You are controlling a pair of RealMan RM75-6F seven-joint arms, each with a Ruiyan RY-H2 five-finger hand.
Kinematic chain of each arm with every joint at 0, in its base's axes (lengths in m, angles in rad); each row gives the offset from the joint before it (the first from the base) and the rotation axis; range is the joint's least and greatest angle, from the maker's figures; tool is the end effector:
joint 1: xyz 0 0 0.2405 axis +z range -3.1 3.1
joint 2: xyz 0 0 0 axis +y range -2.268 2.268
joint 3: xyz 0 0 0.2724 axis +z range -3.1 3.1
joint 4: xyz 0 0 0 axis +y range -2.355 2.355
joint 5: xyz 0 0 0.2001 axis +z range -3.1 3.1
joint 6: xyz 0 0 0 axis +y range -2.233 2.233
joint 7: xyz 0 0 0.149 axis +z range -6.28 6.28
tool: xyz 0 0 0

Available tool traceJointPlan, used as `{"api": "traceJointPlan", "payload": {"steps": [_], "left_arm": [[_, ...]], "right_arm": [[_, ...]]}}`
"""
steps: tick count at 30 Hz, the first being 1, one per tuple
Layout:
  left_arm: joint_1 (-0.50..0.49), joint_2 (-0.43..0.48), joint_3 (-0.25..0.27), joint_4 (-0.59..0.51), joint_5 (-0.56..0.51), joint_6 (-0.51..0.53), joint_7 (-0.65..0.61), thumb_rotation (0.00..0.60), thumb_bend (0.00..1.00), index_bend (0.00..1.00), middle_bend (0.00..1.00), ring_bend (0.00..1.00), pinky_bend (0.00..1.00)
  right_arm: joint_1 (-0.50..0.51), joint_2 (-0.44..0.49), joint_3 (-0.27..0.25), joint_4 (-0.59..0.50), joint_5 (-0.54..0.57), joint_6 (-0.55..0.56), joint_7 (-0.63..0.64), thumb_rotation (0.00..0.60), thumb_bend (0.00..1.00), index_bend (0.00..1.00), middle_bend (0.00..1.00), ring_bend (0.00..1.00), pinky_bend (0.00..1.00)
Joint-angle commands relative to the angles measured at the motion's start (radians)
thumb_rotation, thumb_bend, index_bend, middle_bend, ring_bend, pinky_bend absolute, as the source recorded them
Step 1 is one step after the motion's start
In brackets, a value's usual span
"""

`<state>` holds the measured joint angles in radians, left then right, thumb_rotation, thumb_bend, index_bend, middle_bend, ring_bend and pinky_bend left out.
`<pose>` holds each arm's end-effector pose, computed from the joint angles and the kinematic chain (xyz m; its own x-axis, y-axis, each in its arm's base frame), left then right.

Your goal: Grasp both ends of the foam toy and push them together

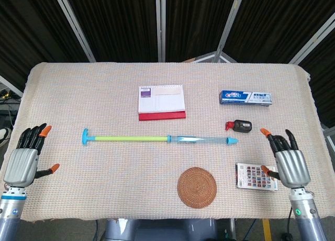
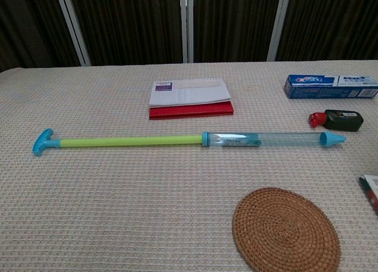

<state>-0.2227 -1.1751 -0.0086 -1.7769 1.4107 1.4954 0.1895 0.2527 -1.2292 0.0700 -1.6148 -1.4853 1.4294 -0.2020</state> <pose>-0.2734 0.2142 0.1436 0.3680 0.0136 0.9297 0.9282 -0.0642 -0.3665 -0.2789 -0.2394 0.1343 0.4737 0.0335 0.8800 -0.8673 -0.1556 0.4728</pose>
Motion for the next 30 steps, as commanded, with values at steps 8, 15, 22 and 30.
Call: {"api": "traceJointPlan", "payload": {"steps": [8,15,22,30], "left_arm": [[-0.020,-0.020,-0.037,0.032,-0.069,-0.069,0.051,0.600,0.00,0.00,0.00,0.00,0.00],[-0.022,-0.028,-0.052,0.052,-0.100,-0.095,0.049,0.600,0.00,0.00,0.00,0.00,0.00],[-0.022,-0.029,-0.058,0.056,-0.109,-0.113,0.051,0.600,0.00,0.00,0.00,0.00,0.00],[-0.021,-0.029,-0.062,0.054,-0.115,-0.125,0.054,0.600,0.00,0.00,0.00,0.00,0.00]], "right_arm": [[0.295,-0.162,0.126,0.083,0.340,-0.496,-0.124,0.600,0.01,0.14,1.00,1.00,1.00],[0.356,-0.259,0.145,0.153,0.489,-0.530,-0.212,0.600,0.12,0.24,1.00,1.00,1.00],[0.395,-0.351,0.154,0.226,0.585,-0.518,-0.256,0.600,0.16,0.28,1.00,1.00,1.00],[0.412,-0.409,0.149,0.311,0.593,-0.493,-0.258,0.600,0.18,0.32,1.00,1.00,1.00]]}}
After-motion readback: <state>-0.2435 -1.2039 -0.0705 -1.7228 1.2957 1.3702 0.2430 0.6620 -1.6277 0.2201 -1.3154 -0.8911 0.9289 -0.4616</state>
